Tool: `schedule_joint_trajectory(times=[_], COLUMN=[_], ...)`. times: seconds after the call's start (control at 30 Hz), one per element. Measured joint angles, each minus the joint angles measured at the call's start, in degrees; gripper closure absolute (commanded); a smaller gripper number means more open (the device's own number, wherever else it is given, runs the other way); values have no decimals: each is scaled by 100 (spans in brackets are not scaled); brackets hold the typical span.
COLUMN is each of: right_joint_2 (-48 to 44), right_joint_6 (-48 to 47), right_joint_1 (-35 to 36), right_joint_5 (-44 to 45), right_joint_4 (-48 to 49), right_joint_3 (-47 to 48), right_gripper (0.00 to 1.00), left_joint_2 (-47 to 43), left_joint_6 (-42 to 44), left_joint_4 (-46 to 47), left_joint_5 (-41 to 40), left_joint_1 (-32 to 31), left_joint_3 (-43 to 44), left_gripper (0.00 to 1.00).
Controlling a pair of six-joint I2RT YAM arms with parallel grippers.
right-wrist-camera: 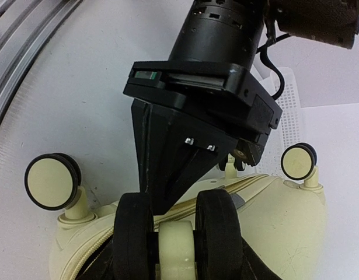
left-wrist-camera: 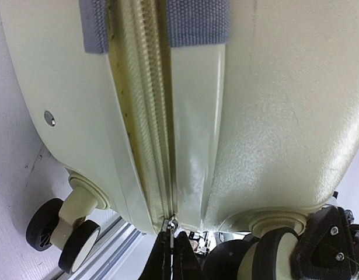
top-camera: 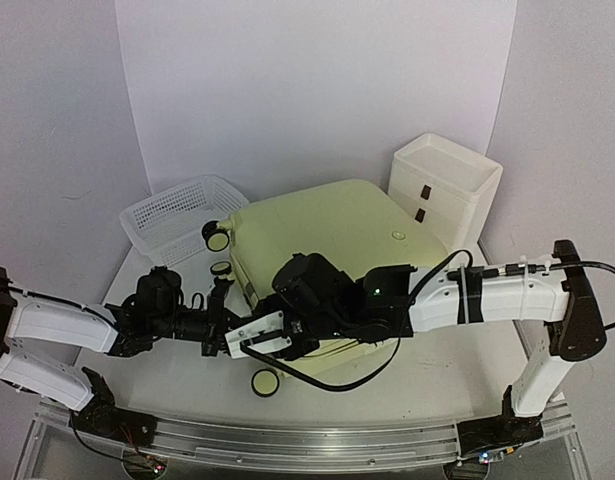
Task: Open, take out, and arrange the luggage
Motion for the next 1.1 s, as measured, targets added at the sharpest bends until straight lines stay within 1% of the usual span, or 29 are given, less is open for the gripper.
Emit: schedule_joint_trajectory(times=[0.03,0.1,0.13,0.2,0.27,0.3,0.33,0.43,0.57,0.67,0.73,0.8,0.87,0.93,0.97,1.1], right_joint_2=[-22,-74,-116,-254,-372,-422,-455,-511,-573,-640,-715,-787,-833,-841,-841,-861], right_joint_6=[11,22,37,48,55,59,61,61,59,59,59,59,59,61,61,63], right_joint_1=[0,2,4,52,96,111,114,118,118,116,101,83,66,46,33,4], right_joint_5=[0,2,-2,-22,-42,-55,-76,-125,-170,-197,-243,-299,-361,-411,-446,-520], right_joint_4=[-66,-177,-280,-597,-866,-957,-1029,-1108,-1054,-1008,-990,-984,-986,-981,-979,-938], right_joint_3=[0,-11,-15,-72,-83,-85,-85,-138,-225,-313,-382,-448,-485,-492,-494,-522], right_gripper=[100,100,100,100,100,100,100,100,100,100,100,100,100,100,100,100], left_joint_2=[144,308,343,299,138,-4,-184,-710,-1368,-1858,-2262,-2551,-2636,-2551,-2463,-1930], left_joint_6=[31,136,221,356,505,575,662,1080,2133,2973,3654,4304,4846,5377,5576,6363], left_joint_4=[-87,-153,-142,-74,-37,-20,-39,-435,-1095,-1252,-1329,-1340,-1351,-1403,-1412,-1412], left_joint_5=[127,260,127,-177,-439,-535,-601,-673,-673,-787,-1071,-1429,-1784,-2090,-2238,-2944], left_joint_1=[28,55,114,444,658,688,691,669,660,544,170,-431,-994,-1440,-1585,-2116], left_joint_3=[144,299,341,369,321,258,164,-4,-17,-96,-232,-378,-472,-498,-498,-498], left_gripper=[93,78,70,53,34,28,25,24,30,33,33,33,37,44,45,41])
